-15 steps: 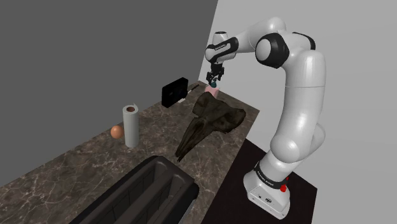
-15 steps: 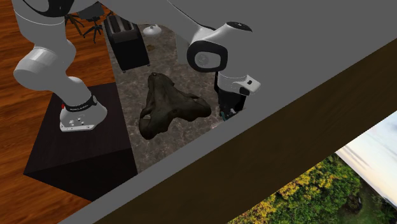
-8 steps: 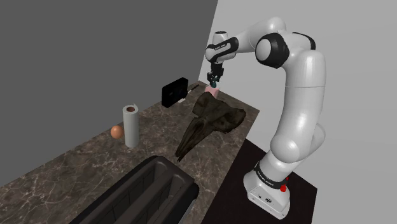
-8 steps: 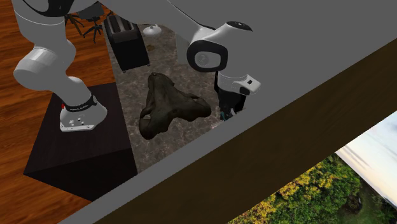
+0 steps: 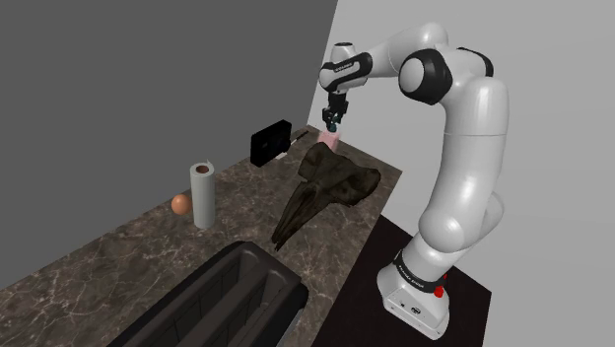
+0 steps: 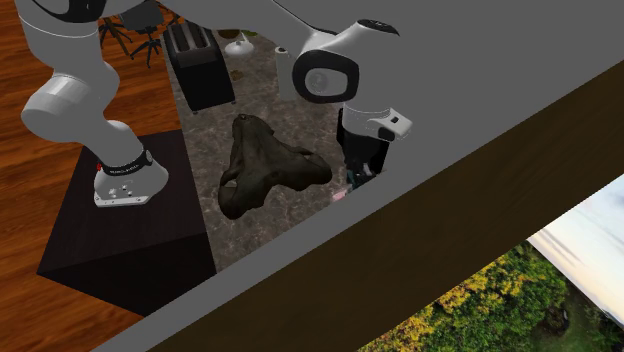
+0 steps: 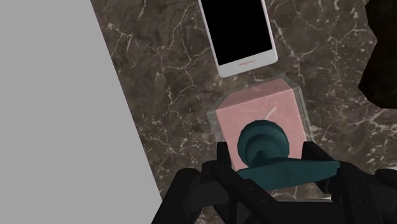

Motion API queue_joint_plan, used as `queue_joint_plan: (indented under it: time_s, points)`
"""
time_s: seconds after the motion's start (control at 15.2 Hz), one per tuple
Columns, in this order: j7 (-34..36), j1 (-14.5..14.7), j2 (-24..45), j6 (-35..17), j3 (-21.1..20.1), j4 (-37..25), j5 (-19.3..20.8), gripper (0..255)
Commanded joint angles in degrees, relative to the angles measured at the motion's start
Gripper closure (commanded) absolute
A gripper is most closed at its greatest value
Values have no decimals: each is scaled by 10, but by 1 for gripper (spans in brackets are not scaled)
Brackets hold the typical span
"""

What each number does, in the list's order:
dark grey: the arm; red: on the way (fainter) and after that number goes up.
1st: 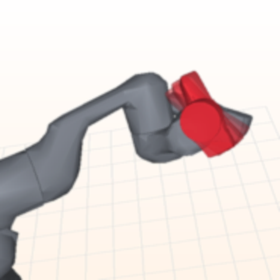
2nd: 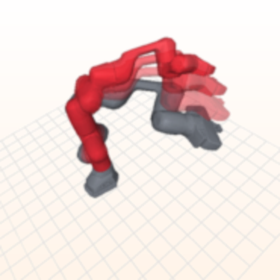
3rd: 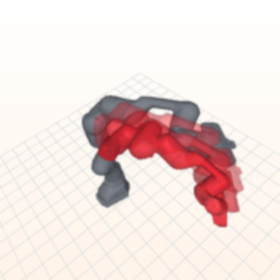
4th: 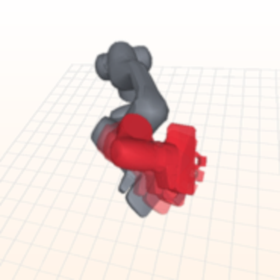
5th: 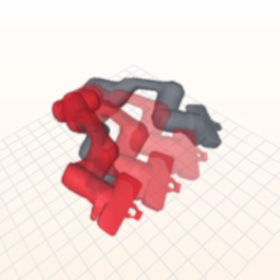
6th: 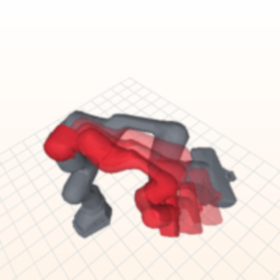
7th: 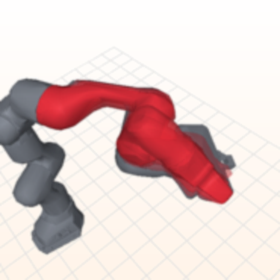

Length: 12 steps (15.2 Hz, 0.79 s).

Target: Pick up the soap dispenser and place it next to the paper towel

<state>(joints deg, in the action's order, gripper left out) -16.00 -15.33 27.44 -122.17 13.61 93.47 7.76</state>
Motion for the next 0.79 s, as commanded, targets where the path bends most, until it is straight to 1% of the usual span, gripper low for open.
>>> queue_joint_plan:
  time_s: [0.0,0.73]
  points:
    - [-3,0,-4,12,0,-9,0,255]
    - [-14,1,-30,83,2,-55,0,255]
